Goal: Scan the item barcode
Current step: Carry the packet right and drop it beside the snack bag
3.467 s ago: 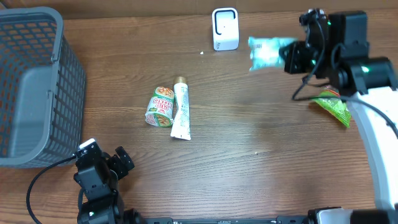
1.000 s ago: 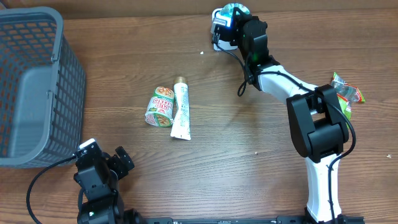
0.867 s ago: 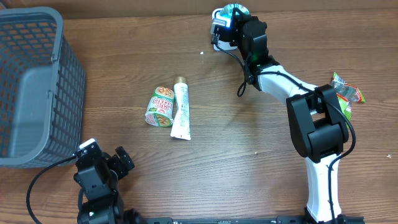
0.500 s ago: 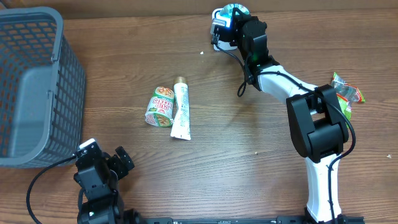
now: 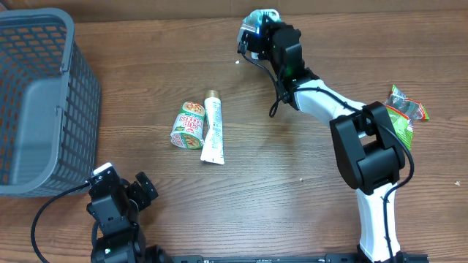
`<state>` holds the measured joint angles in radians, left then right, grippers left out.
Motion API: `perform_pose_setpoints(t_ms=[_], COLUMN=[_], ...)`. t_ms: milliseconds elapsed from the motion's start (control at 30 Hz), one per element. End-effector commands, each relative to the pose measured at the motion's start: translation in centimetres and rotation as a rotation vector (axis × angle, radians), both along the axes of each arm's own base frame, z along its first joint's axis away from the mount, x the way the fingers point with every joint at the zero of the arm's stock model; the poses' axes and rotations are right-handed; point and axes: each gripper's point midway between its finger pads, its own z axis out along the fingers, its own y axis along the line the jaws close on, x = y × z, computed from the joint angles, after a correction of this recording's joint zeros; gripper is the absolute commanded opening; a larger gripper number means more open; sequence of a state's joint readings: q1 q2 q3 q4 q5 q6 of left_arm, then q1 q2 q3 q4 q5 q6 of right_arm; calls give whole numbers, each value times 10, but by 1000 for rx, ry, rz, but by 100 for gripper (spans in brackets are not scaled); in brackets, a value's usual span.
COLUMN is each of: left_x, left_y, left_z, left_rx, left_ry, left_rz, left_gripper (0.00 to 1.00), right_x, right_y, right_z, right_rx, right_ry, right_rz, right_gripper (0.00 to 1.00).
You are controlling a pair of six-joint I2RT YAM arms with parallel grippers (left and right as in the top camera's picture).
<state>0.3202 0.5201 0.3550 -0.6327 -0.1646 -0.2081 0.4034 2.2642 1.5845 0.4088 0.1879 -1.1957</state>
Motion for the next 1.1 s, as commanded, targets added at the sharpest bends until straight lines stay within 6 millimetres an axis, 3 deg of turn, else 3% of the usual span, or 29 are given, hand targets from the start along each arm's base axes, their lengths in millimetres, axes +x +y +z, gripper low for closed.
perform_pose_setpoints(t_ms=[0,233,333,433,500,667,800,900,967,1067], left_x=[4,4,4,4,4,4,4,4,4,4], left_y=[-1,-1,-1,-1,-1,-1,-1,-1,-1,-1], left_z=[8,8,8,8,8,8,8,8,8,8], left_rx=[-2,-2,-1,-2,-1,-2,-2,-2,-1,-2], left_ry=[-25,-25,-26,-25,-25,-26,-25,-25,-26,-25], left_rz=[-4,-4,-4,-4,-4,-4,-4,-4,-4,-4], left_gripper=[100,100,100,100,100,100,100,100,100,100], right_x=[-23,-107,-133,-153,-158,-164,-158,-148,-142,-130], right_y=[-8,-7,-18,-45,-67,-147,-204,-255,-278,-290], right_z=[109,155,151,134,120,85,66,40,21,-7], right_rx=[347,897,1078,1218,1278,1387,1446,1471,1463,1439], right_ry=[7,495,714,909,979,1036,987,867,818,820], right_rz=[-44,12,-47,-194,-309,-615,-756,-935,-1015,-1043], right_gripper=[4,4,4,4,4,4,4,4,4,4])
